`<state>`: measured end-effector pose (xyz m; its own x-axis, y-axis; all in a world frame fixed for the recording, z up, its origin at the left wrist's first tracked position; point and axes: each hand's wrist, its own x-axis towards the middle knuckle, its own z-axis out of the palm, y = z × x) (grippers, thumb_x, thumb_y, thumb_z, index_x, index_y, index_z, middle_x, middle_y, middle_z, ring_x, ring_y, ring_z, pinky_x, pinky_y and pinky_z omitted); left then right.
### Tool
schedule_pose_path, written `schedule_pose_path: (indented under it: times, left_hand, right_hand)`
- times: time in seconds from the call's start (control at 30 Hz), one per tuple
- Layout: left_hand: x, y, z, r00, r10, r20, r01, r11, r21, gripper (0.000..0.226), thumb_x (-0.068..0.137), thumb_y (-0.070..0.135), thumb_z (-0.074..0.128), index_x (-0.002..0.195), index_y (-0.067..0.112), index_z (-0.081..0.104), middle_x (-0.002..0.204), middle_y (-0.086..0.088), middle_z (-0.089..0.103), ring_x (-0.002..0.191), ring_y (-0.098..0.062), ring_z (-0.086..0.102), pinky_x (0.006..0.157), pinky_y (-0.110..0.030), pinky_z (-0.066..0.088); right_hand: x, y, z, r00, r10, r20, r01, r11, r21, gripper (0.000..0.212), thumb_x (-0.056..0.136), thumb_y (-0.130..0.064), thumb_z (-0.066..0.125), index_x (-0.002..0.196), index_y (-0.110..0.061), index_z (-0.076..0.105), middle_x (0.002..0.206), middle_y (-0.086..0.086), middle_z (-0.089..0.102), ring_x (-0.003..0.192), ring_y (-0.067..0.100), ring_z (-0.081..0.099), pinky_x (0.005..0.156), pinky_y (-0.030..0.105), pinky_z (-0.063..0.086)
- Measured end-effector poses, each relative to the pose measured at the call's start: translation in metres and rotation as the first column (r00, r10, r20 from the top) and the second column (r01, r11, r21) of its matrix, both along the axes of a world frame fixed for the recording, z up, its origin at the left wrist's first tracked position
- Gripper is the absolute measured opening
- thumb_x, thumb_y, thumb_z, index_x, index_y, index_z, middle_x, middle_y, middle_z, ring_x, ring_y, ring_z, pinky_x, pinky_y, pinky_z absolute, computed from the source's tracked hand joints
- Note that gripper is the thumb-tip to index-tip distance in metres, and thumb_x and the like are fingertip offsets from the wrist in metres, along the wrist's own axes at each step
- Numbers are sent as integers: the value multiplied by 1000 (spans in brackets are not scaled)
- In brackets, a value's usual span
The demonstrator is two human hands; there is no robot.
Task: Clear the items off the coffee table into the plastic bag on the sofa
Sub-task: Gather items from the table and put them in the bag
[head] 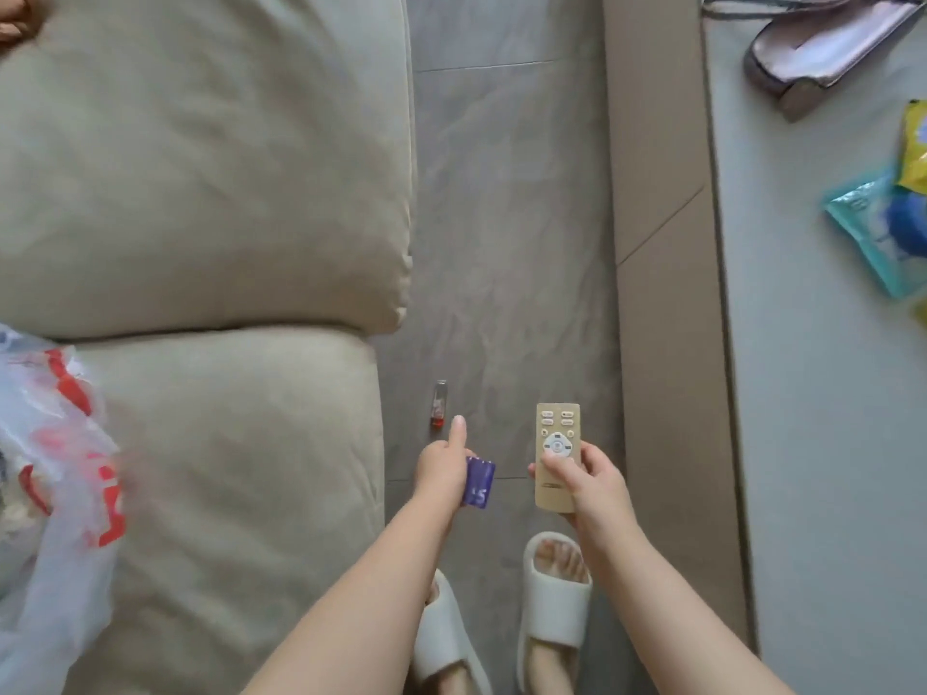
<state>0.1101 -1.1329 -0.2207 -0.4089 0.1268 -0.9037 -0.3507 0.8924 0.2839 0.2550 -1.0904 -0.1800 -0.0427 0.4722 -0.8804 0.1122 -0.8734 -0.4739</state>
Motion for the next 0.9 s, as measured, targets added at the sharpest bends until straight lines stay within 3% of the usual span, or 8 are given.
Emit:
schedule_pose_path:
  times: [0.17, 0.27, 0.33, 0.47, 0.57, 0.73, 0.83, 0.9]
  left_hand:
    - [-8, 20, -89, 992, -17, -128, 18, 1000, 3, 43, 87, 31, 62, 52, 15, 43, 32, 6, 47, 47, -18, 49, 67, -30, 47]
    - [-18, 31, -131, 973, -41, -227, 27, 997, -66, 25, 79, 30, 64, 67, 11, 52, 41, 5, 51, 54, -21, 52, 64, -26, 48]
    - [-25, 33, -155, 948, -72, -311, 46, 995, -90, 33, 81, 39, 58, 67, 10, 51, 43, 4, 51, 60, -24, 54, 59, -26, 39]
    - [-32, 40, -183, 877, -232, -420, 139, 960, -242, 39, 90, 41, 54, 111, 9, 43, 104, -8, 66, 102, -32, 61, 76, -33, 40]
    - [-33, 38, -203, 866, -338, -368, 206, 913, -353, 49, 89, 37, 58, 119, 4, 37, 121, -16, 61, 115, -34, 58, 89, -39, 45]
    - [-32, 36, -213, 835, -424, -350, 280, 876, -394, 42, 92, 43, 49, 116, 9, 48, 120, -11, 62, 112, -29, 59, 90, -35, 43]
    - [-24, 35, -199, 880, -373, -295, 275, 905, -324, 41, 91, 42, 45, 109, 7, 55, 114, -13, 64, 106, -31, 60, 87, -33, 43]
    - [-16, 34, -175, 924, -287, -253, 233, 947, -223, 36, 90, 39, 46, 101, 6, 56, 103, -13, 65, 88, -30, 60, 78, -30, 42]
  right_hand:
    - [-10, 16, -78, 1000, 5, -17, -5, 1000, -7, 24, 88, -8, 60, 112, -11, 58, 100, 12, 70, 81, 17, 68, 64, 28, 48]
    - [-17, 22, -115, 999, 23, -30, -22, 1000, 12, 21, 88, -8, 59, 108, -13, 58, 94, 5, 70, 82, 17, 68, 65, 28, 48]
    - [-21, 26, -135, 999, 44, -29, -43, 999, 24, 19, 87, -8, 59, 105, -15, 59, 91, 3, 70, 81, 16, 69, 68, 28, 48]
    - [-30, 34, -161, 996, 86, -37, -85, 995, 46, 18, 87, -7, 59, 103, -15, 60, 90, 5, 70, 77, 15, 68, 69, 30, 48]
    - [-36, 36, -174, 994, 105, -35, -103, 993, 54, 19, 86, -6, 59, 104, -13, 61, 90, 7, 70, 74, 16, 67, 66, 28, 48]
    - [-40, 39, -181, 991, 127, -42, -124, 990, 63, 19, 86, -5, 60, 102, -16, 60, 87, 4, 70, 78, 18, 67, 68, 29, 48]
    - [-36, 39, -167, 991, 131, -28, -129, 989, 79, 19, 86, -6, 59, 103, -15, 60, 88, 4, 70, 78, 18, 67, 69, 30, 47]
    - [-31, 38, -148, 991, 136, -3, -135, 987, 86, 18, 87, -6, 59, 102, -16, 59, 86, 3, 69, 78, 17, 67, 69, 30, 48]
